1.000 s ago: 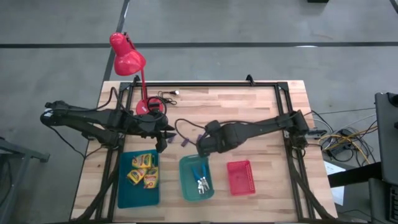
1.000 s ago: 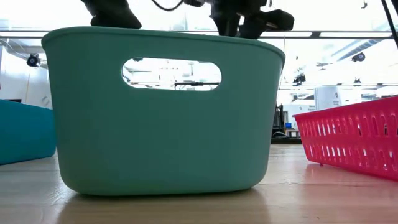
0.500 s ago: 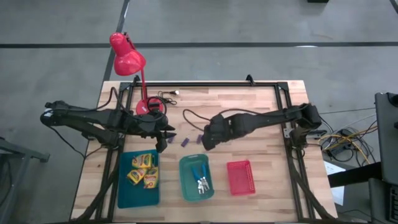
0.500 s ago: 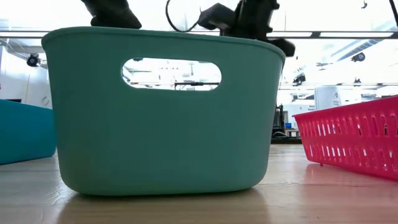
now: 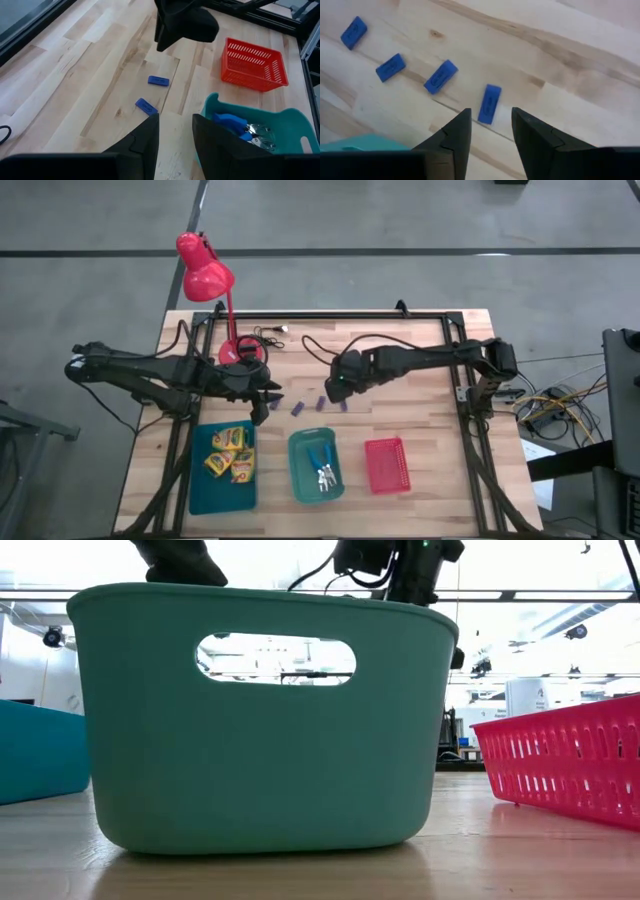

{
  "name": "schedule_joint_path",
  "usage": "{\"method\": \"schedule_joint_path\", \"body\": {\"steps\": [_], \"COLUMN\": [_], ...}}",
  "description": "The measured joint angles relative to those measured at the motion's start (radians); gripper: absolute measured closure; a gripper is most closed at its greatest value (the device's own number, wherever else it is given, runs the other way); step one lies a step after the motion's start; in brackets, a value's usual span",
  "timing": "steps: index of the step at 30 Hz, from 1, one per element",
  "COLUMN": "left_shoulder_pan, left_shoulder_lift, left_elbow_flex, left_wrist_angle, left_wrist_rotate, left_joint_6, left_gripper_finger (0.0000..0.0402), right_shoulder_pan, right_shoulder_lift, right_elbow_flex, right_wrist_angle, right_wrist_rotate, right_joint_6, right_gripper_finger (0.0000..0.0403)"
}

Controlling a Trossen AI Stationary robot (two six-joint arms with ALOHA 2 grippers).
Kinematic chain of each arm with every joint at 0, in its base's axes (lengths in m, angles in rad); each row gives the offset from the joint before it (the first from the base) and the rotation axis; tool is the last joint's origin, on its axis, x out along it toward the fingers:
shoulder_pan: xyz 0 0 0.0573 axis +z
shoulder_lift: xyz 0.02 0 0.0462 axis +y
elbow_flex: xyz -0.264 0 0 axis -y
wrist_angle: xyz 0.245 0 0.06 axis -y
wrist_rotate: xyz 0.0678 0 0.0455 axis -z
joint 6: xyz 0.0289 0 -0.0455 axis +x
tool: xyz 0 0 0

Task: Pick & Place School Supplies
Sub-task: Put the purple eraser into the red bin

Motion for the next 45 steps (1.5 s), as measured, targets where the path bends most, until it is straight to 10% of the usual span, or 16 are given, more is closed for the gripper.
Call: {"method": "schedule_joint_path", "body": {"steps": [17,45], "left_shoulder_pan": [0.000,0.000], "left_shoulder_lift": [0.000,0.000], "left_elbow_flex": [0.000,0.000], "left_wrist_angle": [0.000,-0.001], "left_wrist_rotate": [-0.003,0.001], "left_joint_6": [0.000,0.000], "left_gripper_finger": [0.0280,0.0280], "right_shoulder_pan": [-0.053,0.013], "right_shoulder_lift": [0.030,0.080], "right_elbow_flex": [-0.212,-0.197], "right_wrist_angle": [0.353,0.308], "right_wrist_rotate": [-0.070,-0.088], "right_joint_6": [0.029,0.153], "right_gripper_finger": [0.0260,0.0259]}}
